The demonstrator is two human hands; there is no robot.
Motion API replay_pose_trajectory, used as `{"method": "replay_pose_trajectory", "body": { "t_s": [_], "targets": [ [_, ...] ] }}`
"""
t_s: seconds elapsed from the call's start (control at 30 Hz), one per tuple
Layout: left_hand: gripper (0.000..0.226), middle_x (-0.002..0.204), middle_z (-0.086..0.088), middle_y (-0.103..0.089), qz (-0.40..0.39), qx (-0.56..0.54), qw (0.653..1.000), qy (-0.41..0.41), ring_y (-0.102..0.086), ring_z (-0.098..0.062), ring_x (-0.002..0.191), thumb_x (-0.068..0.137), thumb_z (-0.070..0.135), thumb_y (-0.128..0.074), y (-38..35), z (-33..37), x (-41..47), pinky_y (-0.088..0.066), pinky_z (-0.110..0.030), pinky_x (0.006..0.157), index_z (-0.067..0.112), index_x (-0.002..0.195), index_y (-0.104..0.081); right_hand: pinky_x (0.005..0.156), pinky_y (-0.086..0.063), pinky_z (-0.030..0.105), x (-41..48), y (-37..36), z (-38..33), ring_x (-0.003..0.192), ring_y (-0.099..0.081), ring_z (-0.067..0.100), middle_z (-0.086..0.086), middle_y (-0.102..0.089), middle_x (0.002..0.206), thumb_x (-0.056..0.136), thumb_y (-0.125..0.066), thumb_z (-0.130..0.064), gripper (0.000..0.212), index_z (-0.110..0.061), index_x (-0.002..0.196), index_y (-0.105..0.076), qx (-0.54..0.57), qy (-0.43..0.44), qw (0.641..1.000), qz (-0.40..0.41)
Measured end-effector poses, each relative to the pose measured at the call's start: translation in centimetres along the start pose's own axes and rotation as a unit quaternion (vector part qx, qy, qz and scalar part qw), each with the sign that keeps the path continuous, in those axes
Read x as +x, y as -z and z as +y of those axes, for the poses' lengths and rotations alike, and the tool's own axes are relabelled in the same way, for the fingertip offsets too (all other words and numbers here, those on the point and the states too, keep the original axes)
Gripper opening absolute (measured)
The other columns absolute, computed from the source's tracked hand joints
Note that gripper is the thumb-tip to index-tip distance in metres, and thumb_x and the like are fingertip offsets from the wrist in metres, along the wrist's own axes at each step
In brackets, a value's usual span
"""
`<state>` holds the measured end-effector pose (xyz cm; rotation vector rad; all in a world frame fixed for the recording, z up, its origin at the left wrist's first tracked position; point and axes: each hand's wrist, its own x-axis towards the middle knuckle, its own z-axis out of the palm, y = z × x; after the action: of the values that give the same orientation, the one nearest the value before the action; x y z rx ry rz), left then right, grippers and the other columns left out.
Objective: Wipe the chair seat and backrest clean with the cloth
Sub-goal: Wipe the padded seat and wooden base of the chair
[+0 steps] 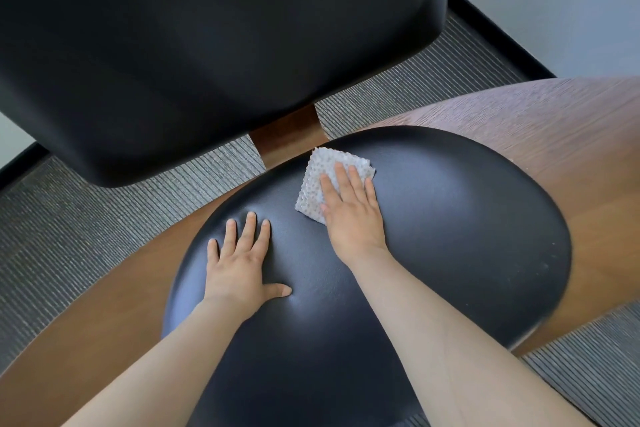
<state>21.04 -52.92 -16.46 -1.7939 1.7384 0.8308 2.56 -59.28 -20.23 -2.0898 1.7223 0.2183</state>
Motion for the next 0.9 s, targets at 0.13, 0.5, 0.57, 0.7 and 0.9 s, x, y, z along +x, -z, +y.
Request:
{"method": "replay_pose_trajectory", "body": {
  "t_s": [0.13,0.5,0.57,0.7,0.9],
  "targets": [
    [0.116,0.158,0.004,0.021,-0.012,-0.007,1.0,0.001,0.017,-0.028,0.146,0.072,0.068,-0.062,0.3,0.1,0.0,-0.002,-0.051,0.119,0.028,0.15,0.012,0.119,0.006,0.043,-1.1,0.0,0.8,0.147,0.007,0.024,0.005,0.001,0.161,0.103,-0.026,-0.031,0.052,-0.021,0.152,-0.012,-0.001,-0.019,1.0,0.007],
    [0.114,0.158,0.002,0.021,-0.026,-0.057,0.997,-0.037,0.016,-0.03,0.146,0.072,0.07,-0.059,-0.2,4.8,-3.3,-0.006,-0.055,0.117,0.028,0.151,0.012,0.119,0.003,0.043,-5.3,0.4,3.3,0.148,0.003,0.024,0.006,-0.005,0.161,0.101,-0.032,-0.03,0.052,-0.02,0.151,-0.019,-0.006,-0.07,0.997,0.033],
    [0.114,0.158,0.001,0.022,-0.041,-0.044,0.997,-0.042,0.018,-0.033,0.145,0.073,0.071,-0.058,-0.8,6.4,-3.9,-0.004,-0.056,0.117,0.028,0.151,0.013,0.119,0.003,0.042,-6.2,0.5,3.9,0.148,0.003,0.024,0.005,-0.005,0.161,0.102,-0.032,-0.029,0.052,-0.02,0.151,-0.019,-0.006,-0.077,0.996,0.033],
    [0.115,0.158,-0.002,0.023,-0.041,-0.007,0.999,-0.018,0.018,-0.036,0.145,0.072,0.07,-0.06,-1.5,7.9,-3.7,-0.006,-0.059,0.116,0.027,0.151,0.012,0.119,-0.001,0.042,-8.1,0.8,5.1,0.148,-0.002,0.024,0.006,-0.011,0.16,0.1,-0.037,-0.028,0.051,-0.018,0.149,-0.026,-0.005,-0.093,0.995,0.048],
    [0.117,0.158,-0.004,0.022,-0.038,0.027,0.999,-0.012,0.015,-0.038,0.145,0.07,0.073,-0.06,-2.0,7.9,-3.5,-0.01,-0.06,0.115,0.028,0.15,0.013,0.118,-0.005,0.043,-11.1,0.7,6.8,0.147,-0.01,0.026,0.008,-0.019,0.158,0.099,-0.042,-0.027,0.05,-0.017,0.147,-0.033,-0.028,-0.122,0.99,0.067]
  ]
}}
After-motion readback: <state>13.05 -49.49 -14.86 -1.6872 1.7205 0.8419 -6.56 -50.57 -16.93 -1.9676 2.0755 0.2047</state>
